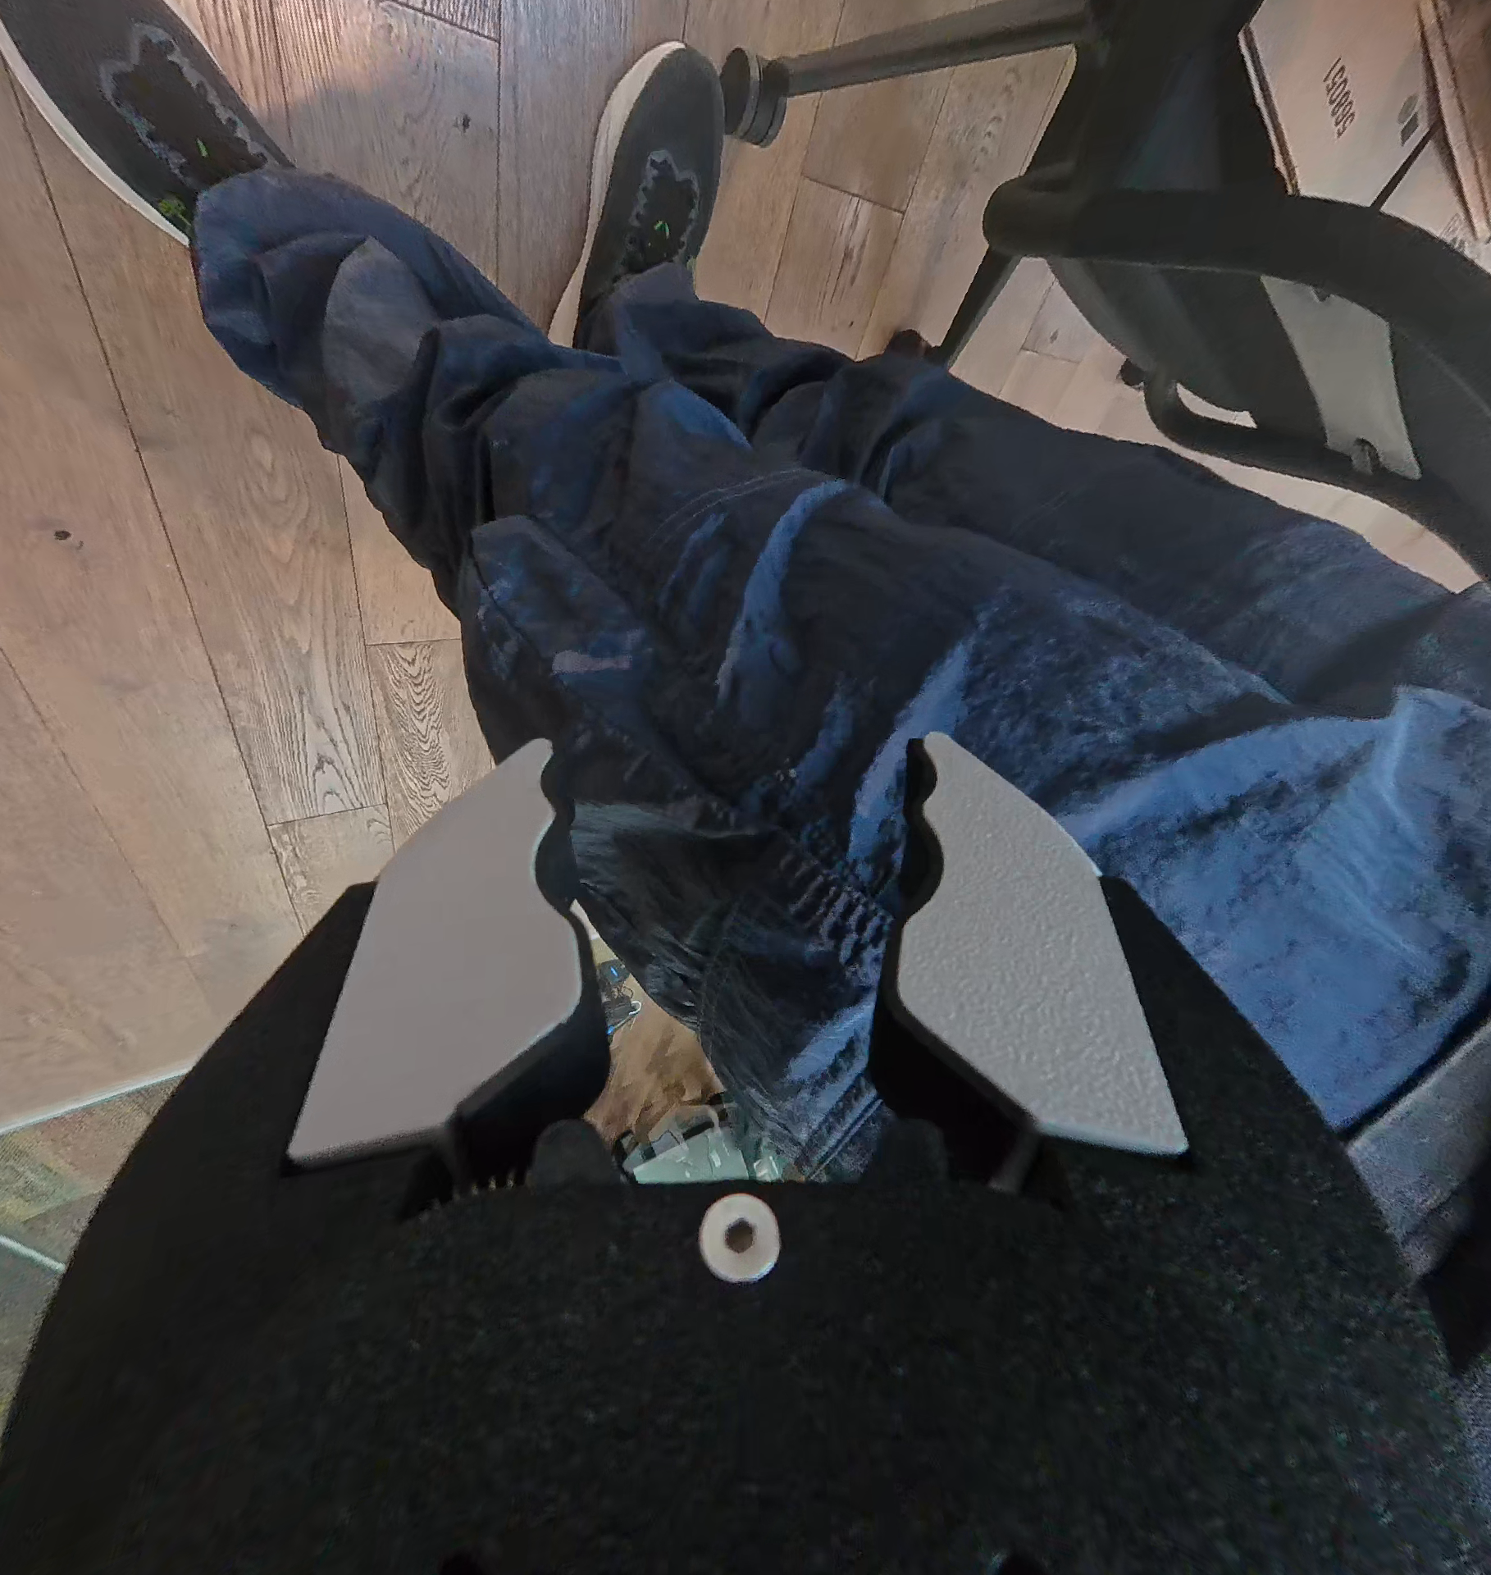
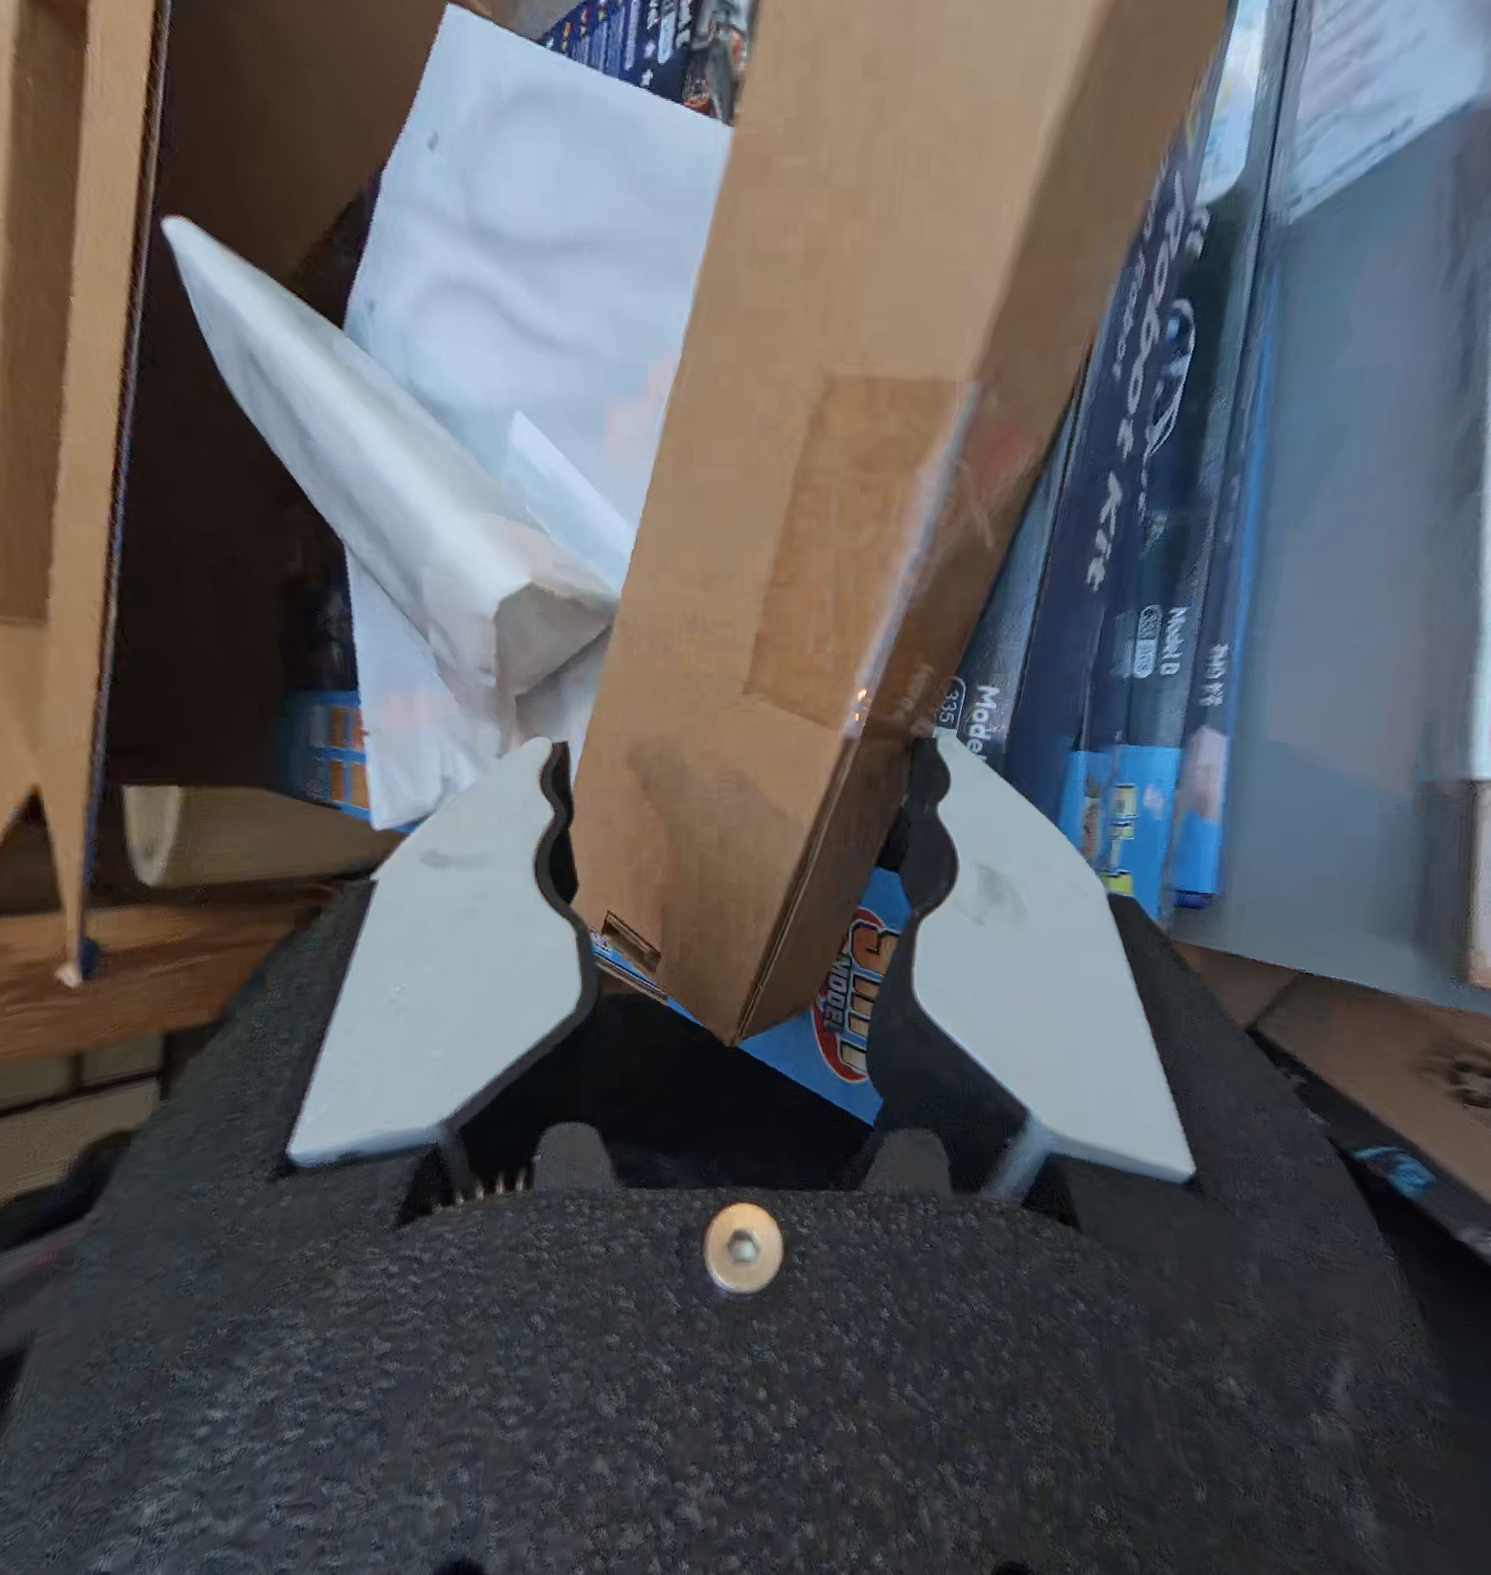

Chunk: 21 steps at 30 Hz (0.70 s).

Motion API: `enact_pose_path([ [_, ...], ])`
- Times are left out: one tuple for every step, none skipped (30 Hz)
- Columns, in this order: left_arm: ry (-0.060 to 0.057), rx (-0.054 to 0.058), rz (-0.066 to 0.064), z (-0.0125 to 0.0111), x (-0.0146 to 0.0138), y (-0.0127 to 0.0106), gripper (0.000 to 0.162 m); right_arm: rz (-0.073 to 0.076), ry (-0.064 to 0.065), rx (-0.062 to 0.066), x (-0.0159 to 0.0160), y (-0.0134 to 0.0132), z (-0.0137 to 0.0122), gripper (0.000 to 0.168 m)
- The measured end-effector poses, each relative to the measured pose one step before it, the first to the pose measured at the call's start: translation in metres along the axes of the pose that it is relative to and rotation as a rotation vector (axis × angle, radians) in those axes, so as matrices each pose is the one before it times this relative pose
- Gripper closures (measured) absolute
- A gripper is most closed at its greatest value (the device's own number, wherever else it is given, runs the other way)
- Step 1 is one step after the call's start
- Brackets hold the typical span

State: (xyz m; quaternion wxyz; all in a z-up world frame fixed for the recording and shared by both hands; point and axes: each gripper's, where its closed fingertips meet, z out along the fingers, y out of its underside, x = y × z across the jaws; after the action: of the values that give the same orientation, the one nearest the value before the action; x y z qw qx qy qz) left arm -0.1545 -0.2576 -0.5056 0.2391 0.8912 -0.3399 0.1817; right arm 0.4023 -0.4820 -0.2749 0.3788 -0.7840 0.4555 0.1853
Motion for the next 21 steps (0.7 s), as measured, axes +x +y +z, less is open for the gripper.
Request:
enact_pose_path([
  [-0.0012, 0.0024, 0.0009, -0.00137, -0.00053, 0.00032, 0.087, -0.0937, 0.0292, 0.0048, -0.00015, -0.00190, -0.00546, 0.094],
  [-0.0023, 0.0001, 0.0023, -0.00092, -0.00104, 0.00107, 0.087, -0.0713, 0.0119, 0.0117, -0.00172, -0.00218, -0.00488, 0.094],
  [-0.0016, -0.0019, 0.0019, -0.00047, -0.00142, 0.00138, 0.087, -0.0379, -0.0068, 0.0039, -0.00324, -0.00039, -0.00215, 0.089],
  [0.0001, -0.0027, 0.0016, 0.00002, -0.00157, 0.00166, 0.087, -0.0167, -0.0209, -0.0102, -0.00475, 0.00216, 0.00140, 0.083],
  [0.0009, -0.0033, 0.0011, 0.00032, -0.00203, 0.00164, 0.087, -0.0141, -0.0199, -0.0152, -0.00420, 0.00272, 0.00267, 0.078],
  [0.0015, -0.0051, 0.0004, 0.00058, -0.00246, 0.00183, 0.087, -0.0143, -0.0130, -0.0195, -0.00321, 0.00233, 0.00236, 0.082],
  [0.0013, -0.0055, 0.0001, 0.00040, -0.00304, 0.00171, 0.087, -0.0087, -0.0131, -0.0215, -0.00294, 0.00141, 0.00171, 0.084],
  [0.0008, -0.0022, -0.0001, -0.00019, -0.00334, 0.00112, 0.087, -0.0003, -0.0152, -0.0122, -0.00303, -0.00056, 0.00082, 0.085],
  [0.0028, 0.0037, -0.0007, -0.00107, -0.00336, 0.00034, 0.087, 0.0064, -0.0140, 0.0034, -0.00278, -0.00254, 0.00004, 0.085],
  [0.0068, 0.0081, -0.0016, -0.00150, -0.00316, -0.00023, 0.087, 0.0104, -0.0062, 0.0139, -0.00182, -0.00384, -0.00163, 0.088],
  [0.0080, 0.0085, -0.0016, -0.00200, -0.00361, -0.00032, 0.087, 0.0084, 0.0006, 0.0220, -0.00178, -0.00506, -0.00386, 0.089],
  [0.0059, 0.0074, 0.0000, -0.00233, -0.00467, -0.00023, 0.087, 0.0016, 0.0034, 0.0269, -0.00299, -0.00624, -0.00575, 0.091],
  [0.0037, 0.0074, 0.0011, -0.00282, -0.00582, -0.00016, 0.087, -0.0098, 0.0081, 0.0248, -0.00465, -0.00683, -0.00665, 0.093],
  [0.0040, 0.0089, 0.0007, -0.00317, -0.00672, -0.00018, 0.087, -0.0243, 0.0154, 0.0128, -0.00610, -0.00607, -0.00656, 0.093],
  [0.0066, 0.0103, -0.0005, -0.00362, -0.00720, -0.00017, 0.087, -0.0388, 0.0196, 0.0000, -0.00815, -0.00535, -0.00577, 0.094],
  [0.0085, 0.0101, -0.0020, -0.00403, -0.00770, 0.00013, 0.087, -0.0499, 0.0183, -0.0044, -0.01103, -0.00597, -0.00443, 0.094],
  [0.0078, 0.0095, -0.0020, -0.00462, -0.00839, 0.00038, 0.087, -0.0550, 0.0118, -0.0043, -0.01435, -0.00721, -0.00244, 0.096],
  [0.0067, 0.0102, -0.0006, -0.00523, -0.00906, 0.00057, 0.087, -0.0556, 0.0017, -0.0040, -0.01768, -0.00896, 0.00032, 0.096],
  [0.0064, 0.0132, 0.0010, -0.00555, -0.00955, 0.00029, 0.087, -0.0569, -0.0103, -0.0046, -0.02106, -0.01062, 0.00338, 0.097],
  [0.0070, 0.0165, 0.0005, -0.00581, -0.00981, -0.00020, 0.087, -0.0620, -0.0192, -0.0064, -0.02375, -0.01240, 0.00668, 0.098],
  [0.0096, 0.0197, -0.0013, -0.00578, -0.00984, -0.00058, 0.088, -0.0693, -0.0205, -0.0101, -0.02463, -0.01393, 0.00991, 0.099],
])
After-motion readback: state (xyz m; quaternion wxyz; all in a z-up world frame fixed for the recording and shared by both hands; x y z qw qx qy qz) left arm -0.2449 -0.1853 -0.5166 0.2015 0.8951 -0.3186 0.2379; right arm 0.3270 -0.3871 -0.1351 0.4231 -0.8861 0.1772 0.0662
